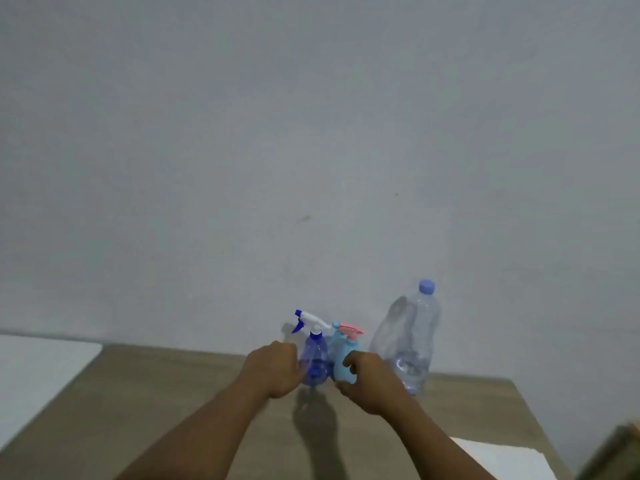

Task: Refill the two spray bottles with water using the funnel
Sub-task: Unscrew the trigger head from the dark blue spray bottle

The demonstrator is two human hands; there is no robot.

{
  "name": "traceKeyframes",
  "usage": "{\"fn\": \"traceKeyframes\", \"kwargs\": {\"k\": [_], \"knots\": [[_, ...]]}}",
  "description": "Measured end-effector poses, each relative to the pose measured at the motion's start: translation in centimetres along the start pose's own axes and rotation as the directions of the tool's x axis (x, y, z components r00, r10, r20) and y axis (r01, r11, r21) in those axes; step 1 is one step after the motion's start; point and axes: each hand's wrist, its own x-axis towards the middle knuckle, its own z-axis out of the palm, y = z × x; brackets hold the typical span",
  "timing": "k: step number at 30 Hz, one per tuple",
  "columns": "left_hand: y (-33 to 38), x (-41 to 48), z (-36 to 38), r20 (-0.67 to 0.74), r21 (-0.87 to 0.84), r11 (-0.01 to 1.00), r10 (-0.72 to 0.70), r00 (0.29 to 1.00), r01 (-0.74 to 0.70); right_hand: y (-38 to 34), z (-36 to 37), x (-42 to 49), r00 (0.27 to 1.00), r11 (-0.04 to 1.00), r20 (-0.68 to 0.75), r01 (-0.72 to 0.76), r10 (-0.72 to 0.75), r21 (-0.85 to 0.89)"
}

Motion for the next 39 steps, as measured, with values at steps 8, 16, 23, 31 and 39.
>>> {"fn": "traceKeyframes", "kwargs": {"k": [8, 16, 23, 31, 39], "knots": [[-2.9, 7.6, 7.4, 0.040, -0.146, 0.989, -0.003, 0.999, 0.008, 2.5, 10.0, 6.7, 0.999, 0.961, -0.027, -0.037, 0.046, 0.273], [-5.9, 16.5, 15.1, 0.064, -0.384, 0.921, 0.088, 0.994, -0.056, 3.9, 13.4, 11.9, 0.996, 0.899, -0.080, 0.007, 0.031, 0.438], [-5.5, 14.0, 15.0, -0.018, -0.462, 0.885, 0.056, 0.998, -0.058, 3.9, 14.7, 11.5, 0.991, 0.854, -0.127, 0.043, 0.028, 0.519], [-2.8, 3.6, 15.6, -0.105, -0.564, 0.823, 0.017, 0.994, -0.073, 3.4, 14.5, 1.1, 0.979, 0.784, -0.200, 0.090, 0.044, 0.614], [0.4, -4.7, 17.3, -0.104, -0.599, 0.797, 0.015, 0.994, -0.075, 5.7, 16.1, -7.3, 0.975, 0.783, -0.201, 0.048, 0.099, 0.620]]}}
